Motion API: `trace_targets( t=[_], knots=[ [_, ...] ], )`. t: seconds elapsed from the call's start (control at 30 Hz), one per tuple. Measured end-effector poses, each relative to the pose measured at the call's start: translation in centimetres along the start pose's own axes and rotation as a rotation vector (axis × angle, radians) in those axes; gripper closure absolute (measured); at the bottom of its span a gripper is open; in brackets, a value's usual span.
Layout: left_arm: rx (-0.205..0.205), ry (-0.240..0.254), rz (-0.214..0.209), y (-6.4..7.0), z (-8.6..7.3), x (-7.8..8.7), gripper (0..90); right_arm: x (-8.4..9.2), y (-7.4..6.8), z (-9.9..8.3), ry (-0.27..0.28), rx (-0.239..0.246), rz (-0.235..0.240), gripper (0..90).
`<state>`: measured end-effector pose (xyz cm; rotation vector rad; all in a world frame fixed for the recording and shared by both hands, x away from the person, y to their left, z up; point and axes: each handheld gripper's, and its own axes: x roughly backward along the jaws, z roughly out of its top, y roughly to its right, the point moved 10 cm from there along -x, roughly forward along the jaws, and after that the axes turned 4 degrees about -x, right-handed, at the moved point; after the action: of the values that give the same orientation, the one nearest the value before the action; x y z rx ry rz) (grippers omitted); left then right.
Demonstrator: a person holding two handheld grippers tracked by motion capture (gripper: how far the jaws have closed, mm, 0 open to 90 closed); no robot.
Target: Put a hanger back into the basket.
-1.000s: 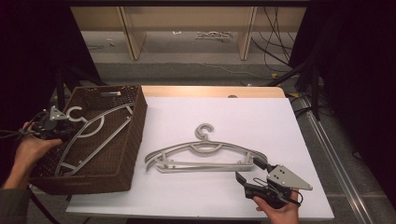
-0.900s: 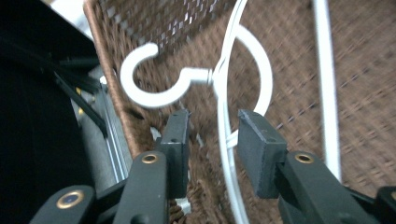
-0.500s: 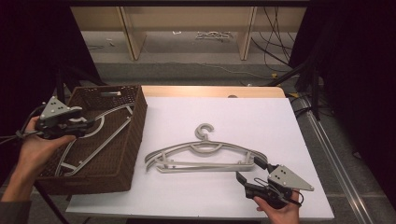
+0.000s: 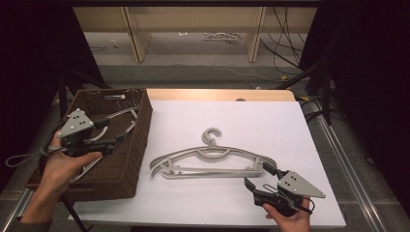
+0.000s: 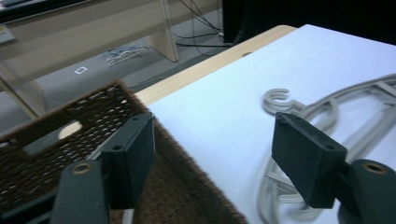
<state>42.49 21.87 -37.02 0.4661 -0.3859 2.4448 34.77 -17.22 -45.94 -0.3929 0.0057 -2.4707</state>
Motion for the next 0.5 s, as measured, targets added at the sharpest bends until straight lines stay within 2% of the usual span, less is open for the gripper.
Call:
trace_targets(
  t=[0.03, 0.1, 0.23, 0.27, 0.33, 0.5],
  knots=[
    [-0.02, 0.013, -0.01, 0.3, 0.3, -0.2, 27.2, 0.0, 0.0, 0.0, -0.005, -0.001, 0.001, 22.5],
    [-0.008, 0.007, -0.014, 1.0, 0.3, -0.3, 25.7, 0.0, 0.0, 0.0, 0.003, -0.001, -0.002, 22.5],
    [-0.019, 0.017, -0.051, 2.6, 0.6, -1.1, 20.9, -0.1, 0.0, 0.0, 0.0, -0.003, 0.001, 22.5],
    [-0.019, 0.022, -0.063, 3.1, 0.7, -1.3, 19.9, -0.2, -0.1, 0.0, 0.006, -0.007, 0.014, 22.4],
    [-0.02, 0.052, -0.053, 3.7, 1.0, -1.6, 19.9, -0.2, 0.0, 0.0, 0.002, 0.0, 0.01, 22.4],
    [0.012, 0.089, -0.078, 5.1, 1.2, -2.1, 20.7, -0.2, 0.0, 0.1, 0.021, -0.015, 0.02, 22.2]
  ],
)
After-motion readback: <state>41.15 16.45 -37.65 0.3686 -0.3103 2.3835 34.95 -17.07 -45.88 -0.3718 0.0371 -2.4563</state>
